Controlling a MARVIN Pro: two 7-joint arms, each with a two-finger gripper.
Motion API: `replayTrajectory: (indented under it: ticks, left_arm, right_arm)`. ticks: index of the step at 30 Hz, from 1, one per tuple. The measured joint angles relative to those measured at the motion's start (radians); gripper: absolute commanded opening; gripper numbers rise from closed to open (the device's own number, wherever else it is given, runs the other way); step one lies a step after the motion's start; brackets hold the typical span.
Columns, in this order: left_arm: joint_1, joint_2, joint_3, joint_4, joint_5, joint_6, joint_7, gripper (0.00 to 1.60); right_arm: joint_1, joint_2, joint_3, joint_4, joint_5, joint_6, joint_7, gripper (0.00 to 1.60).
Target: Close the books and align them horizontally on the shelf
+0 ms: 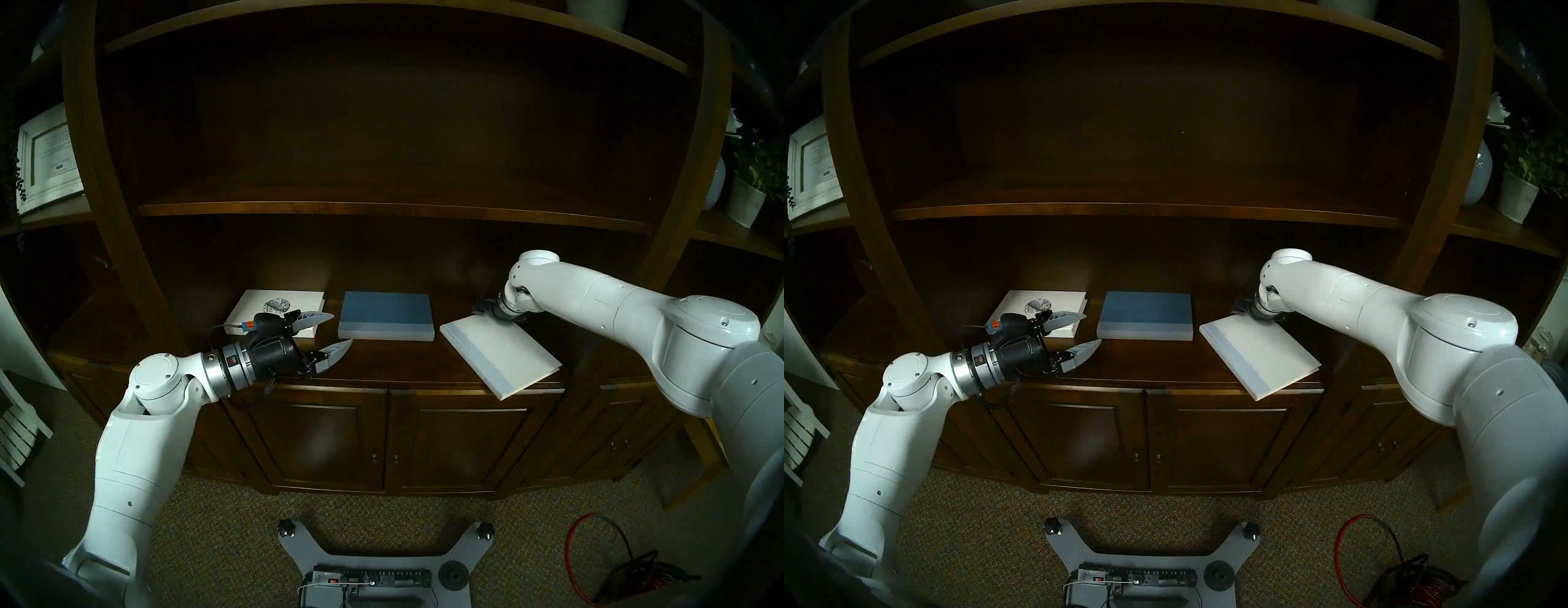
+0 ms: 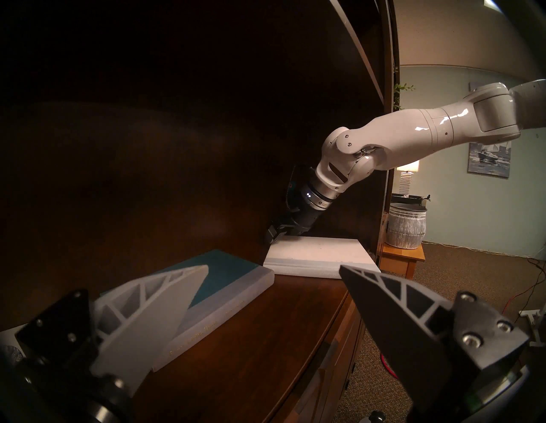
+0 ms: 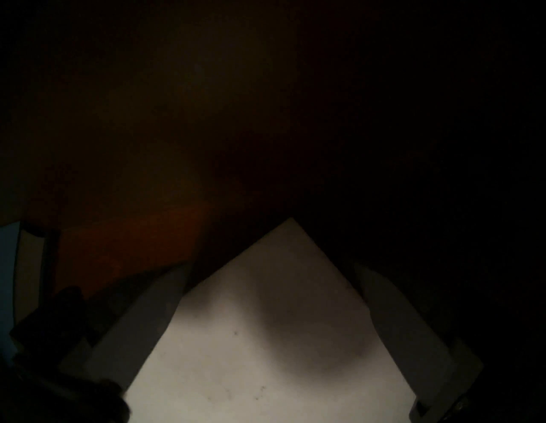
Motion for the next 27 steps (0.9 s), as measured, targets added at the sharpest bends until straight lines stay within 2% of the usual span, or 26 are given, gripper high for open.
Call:
replayTrajectory:
  ticks: [7,11,17,27]
  left_arm:
    - [0.0,-0.001,-0.001,0.0,0.002,0.0,-0.001,1.6]
    - [0.0,-0.002,-0.002,0.0,0.003,0.001,-0.002,1.6]
    - [0.0,-0.004,-0.003,0.0,0.004,0.001,-0.003,1.6]
    - [0.0,-0.006,-0.005,0.001,0.008,0.0,-0.005,1.6]
  right_arm:
    - [-0.003,0.052,-0.015,-0.099,-0.02,-0.035,0.008,1.6]
    - [-0.01,0.078,-0.032,-0.158,-0.051,-0.091,0.0,1.6]
    - [-0.014,0.104,-0.069,-0.259,-0.117,-0.177,-0.056,1.6]
    - [-0.01,0.125,-0.1,-0.399,-0.166,-0.218,-0.109,1.6]
